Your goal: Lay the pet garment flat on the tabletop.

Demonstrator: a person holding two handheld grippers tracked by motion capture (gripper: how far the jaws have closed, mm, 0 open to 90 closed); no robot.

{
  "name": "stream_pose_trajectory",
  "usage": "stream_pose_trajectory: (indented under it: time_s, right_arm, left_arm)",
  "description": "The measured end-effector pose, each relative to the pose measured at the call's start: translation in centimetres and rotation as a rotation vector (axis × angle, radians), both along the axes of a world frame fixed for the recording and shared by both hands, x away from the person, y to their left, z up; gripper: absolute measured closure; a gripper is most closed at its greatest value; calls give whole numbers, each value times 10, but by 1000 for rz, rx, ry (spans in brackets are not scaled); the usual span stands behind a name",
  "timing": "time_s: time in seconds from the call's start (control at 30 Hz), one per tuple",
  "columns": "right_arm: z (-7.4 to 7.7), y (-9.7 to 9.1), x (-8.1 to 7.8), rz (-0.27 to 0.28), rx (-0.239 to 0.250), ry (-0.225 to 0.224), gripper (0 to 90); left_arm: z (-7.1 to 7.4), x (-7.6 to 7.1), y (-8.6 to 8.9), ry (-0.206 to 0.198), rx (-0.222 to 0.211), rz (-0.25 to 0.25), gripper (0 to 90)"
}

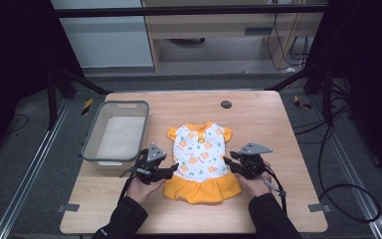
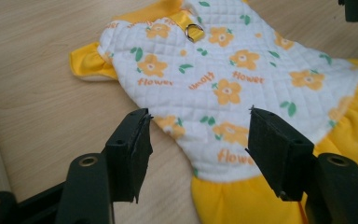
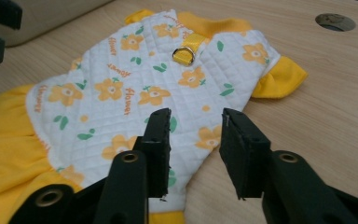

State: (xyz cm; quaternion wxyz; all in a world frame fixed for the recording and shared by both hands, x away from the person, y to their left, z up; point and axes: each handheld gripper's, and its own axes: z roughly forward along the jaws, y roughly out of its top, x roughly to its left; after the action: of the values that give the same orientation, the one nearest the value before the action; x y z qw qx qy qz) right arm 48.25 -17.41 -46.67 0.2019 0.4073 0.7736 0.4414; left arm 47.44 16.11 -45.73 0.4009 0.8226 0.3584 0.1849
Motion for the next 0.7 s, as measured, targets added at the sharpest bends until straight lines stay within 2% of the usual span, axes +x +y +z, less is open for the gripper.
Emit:
stream_pose_trajectory:
  time_s: [0.1,0.23,0.27,0.33,0.43,0.7]
  right_arm:
    - [2,-5,-13,-15,15,-19,551]
    - [3,-9,-25,-23,-1,-43,429]
    - [3,-9,-25,-23,-1,-43,429]
    - [1,-15,-29,-36,22,-20,360]
    - [-1,-22,-31,-56,26,-14,307]
    - [-11,-45,-39,-110,3,7,237]
  left_arm:
    - [-3,-12,13,-4,-12,2,373]
    - [-6,-29,29,-11,-13,-7,347]
    - [-6,-29,29,-11,-13,-7,340]
    - [-9,-39,42,-3,-10,-6,332]
    - [-12,-46,54,21,-16,17,324]
    - [-16,-58,77,32,-9,75,290]
